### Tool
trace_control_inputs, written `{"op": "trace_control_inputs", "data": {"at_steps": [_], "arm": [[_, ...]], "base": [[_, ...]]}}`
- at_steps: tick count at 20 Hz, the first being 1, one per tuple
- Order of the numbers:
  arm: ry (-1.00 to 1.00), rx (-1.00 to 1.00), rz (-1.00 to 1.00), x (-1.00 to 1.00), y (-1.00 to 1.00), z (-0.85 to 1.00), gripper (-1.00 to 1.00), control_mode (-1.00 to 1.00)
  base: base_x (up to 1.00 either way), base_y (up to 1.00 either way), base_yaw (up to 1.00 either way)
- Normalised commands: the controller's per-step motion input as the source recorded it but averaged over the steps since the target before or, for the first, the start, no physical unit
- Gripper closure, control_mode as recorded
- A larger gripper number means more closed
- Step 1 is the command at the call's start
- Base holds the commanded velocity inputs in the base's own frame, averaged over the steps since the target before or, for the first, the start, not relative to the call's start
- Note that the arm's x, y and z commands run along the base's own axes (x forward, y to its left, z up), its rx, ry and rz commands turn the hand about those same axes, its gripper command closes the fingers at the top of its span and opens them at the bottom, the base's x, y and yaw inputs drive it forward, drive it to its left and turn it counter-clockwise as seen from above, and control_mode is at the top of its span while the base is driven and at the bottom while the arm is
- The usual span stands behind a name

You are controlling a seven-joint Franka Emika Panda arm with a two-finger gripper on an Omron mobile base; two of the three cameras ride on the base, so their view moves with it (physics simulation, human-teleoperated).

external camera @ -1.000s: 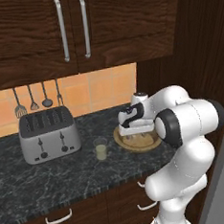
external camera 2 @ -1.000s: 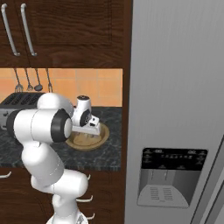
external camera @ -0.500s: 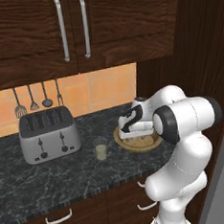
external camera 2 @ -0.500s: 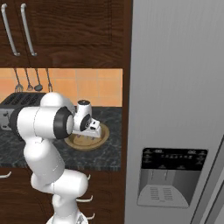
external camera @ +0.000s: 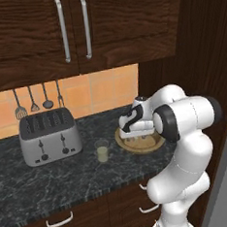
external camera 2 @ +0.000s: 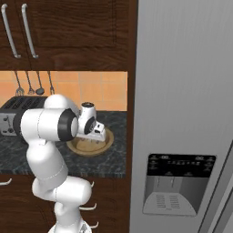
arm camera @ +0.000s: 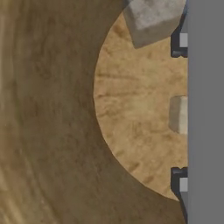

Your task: Grab a lemon wedge from the fridge and one ice cube from the ice bowl, and put them in the glass of lemonade.

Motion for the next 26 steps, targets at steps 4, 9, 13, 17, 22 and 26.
{"op": "trace_control_inputs", "data": {"at_steps": [4,9,13,17,22,26], "arm": [[0.0,0.0,0.0,0.0,0.0,0.0,-1.0,-1.0],[-0.09,0.0,0.0,0.0,0.0,-0.18,-1.0,-1.0],[-0.14,0.01,0.0,0.0,0.0,0.0,-1.0,-1.0],[-0.02,0.0,0.0,0.0,0.0,0.0,-1.0,-1.0],[0.0,0.0,0.0,0.0,0.0,0.0,-1.0,-1.0],[0.0,0.0,0.0,0.02,0.0,0.0,-1.0,-1.0]], "base": [[0.0,0.0,0.0],[0.0,0.0,0.0],[0.0,0.0,0.0],[0.0,0.0,0.0],[0.0,0.0,0.0],[0.0,0.0,0.0]]}}
